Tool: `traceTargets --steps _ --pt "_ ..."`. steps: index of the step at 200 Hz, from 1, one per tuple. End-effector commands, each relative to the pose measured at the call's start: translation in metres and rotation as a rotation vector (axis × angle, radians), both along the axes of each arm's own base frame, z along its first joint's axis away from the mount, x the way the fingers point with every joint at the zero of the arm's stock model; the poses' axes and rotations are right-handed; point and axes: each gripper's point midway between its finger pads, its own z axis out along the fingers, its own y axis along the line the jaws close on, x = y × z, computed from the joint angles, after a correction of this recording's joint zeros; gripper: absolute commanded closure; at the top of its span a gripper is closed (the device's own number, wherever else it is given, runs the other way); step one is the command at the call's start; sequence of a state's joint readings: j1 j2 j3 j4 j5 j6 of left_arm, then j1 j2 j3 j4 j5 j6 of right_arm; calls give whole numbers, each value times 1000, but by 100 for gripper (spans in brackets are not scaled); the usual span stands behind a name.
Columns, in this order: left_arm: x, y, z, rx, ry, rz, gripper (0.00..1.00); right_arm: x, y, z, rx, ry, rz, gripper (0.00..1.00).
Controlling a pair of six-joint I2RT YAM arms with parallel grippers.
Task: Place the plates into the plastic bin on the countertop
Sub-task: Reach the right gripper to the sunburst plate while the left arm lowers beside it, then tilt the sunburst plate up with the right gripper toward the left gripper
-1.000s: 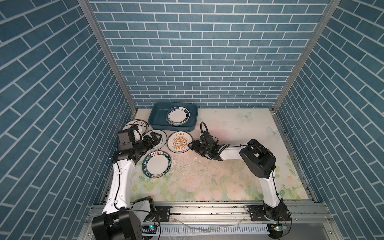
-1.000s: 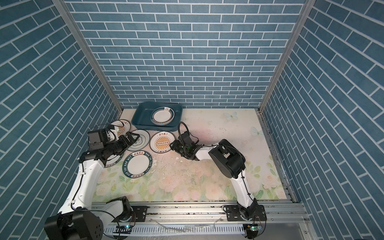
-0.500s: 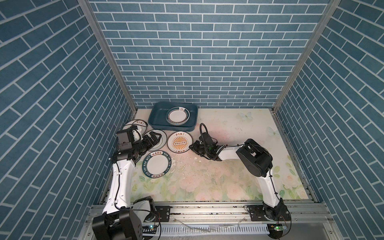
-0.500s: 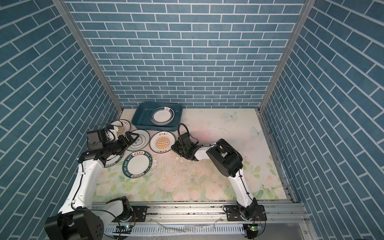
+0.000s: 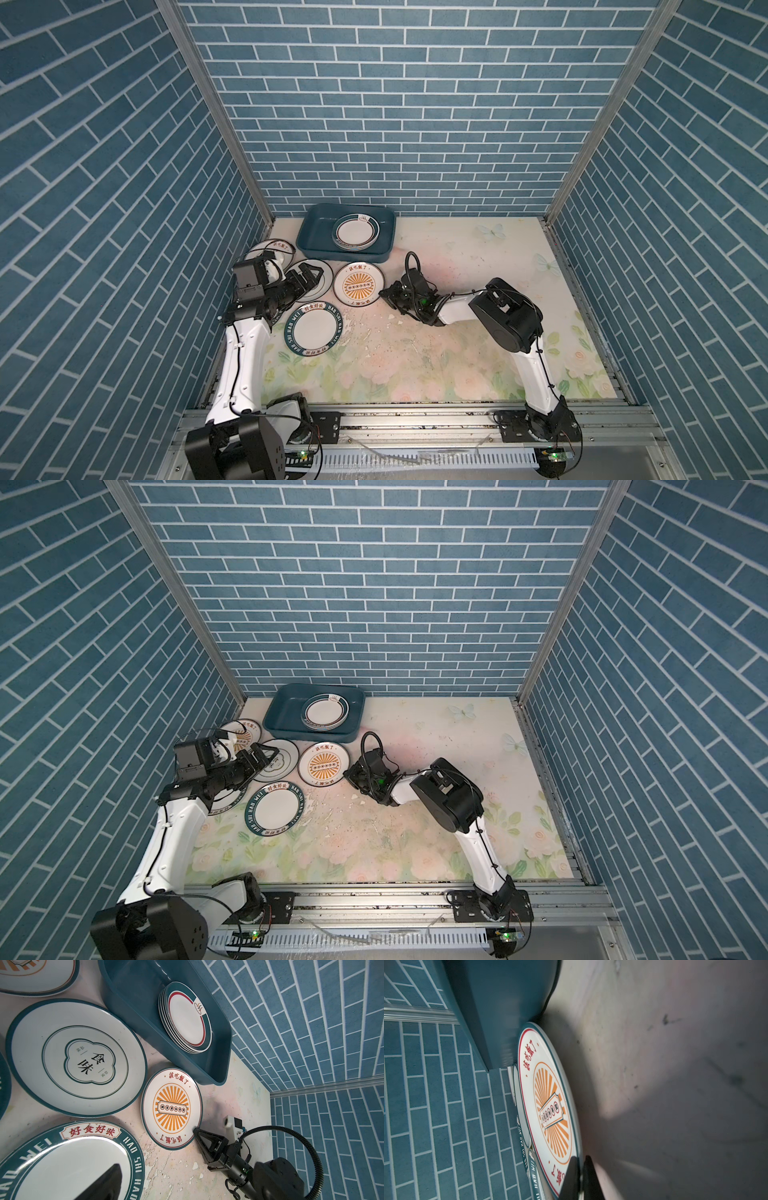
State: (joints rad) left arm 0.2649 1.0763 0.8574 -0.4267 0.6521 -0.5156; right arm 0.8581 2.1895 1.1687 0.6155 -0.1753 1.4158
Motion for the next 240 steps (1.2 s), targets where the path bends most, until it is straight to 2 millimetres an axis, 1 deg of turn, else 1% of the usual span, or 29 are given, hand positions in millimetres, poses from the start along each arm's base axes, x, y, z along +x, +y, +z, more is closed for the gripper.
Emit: traceTargets --steps 1,42,82,91,126,137,153,179,197,216,230,240 --pt "2 -1 -3 -21 -2 -11 0 2 -7 18 33 -12 -44 100" --pt "3 -2 -7 -37 9 -19 0 -1 -24 34 34 -34 -74 100" --pt "7 -9 -11 -84 18 -56 1 -5 -37 64 51 -90 -81 100" --pt "8 -11 -13 -101 25 -65 0 -6 -40 73 54 -111 -77 100" --pt "16 -22 -18 -209 13 -104 0 -11 -47 101 83 -164 -75 100" --pt "18 -24 -18 -228 5 -112 0 -11 -48 106 89 -170 -73 100" --pt "21 -26 -17 -249 -8 -126 0 -12 -47 114 110 -178 -61 100" --pt "23 -33 -21 -290 2 -148 1 -11 -42 123 136 -179 -31 100" --pt "24 -44 -30 -332 33 -183 3 -13 -39 122 140 -169 -15 100" --pt "25 -55 -43 -354 85 -210 6 -14 -32 129 162 -170 18 100" --pt "25 -58 -50 -359 113 -211 10 -16 -26 132 170 -167 42 100" --pt "25 -58 -55 -353 129 -202 10 -17 -24 133 173 -161 58 100"
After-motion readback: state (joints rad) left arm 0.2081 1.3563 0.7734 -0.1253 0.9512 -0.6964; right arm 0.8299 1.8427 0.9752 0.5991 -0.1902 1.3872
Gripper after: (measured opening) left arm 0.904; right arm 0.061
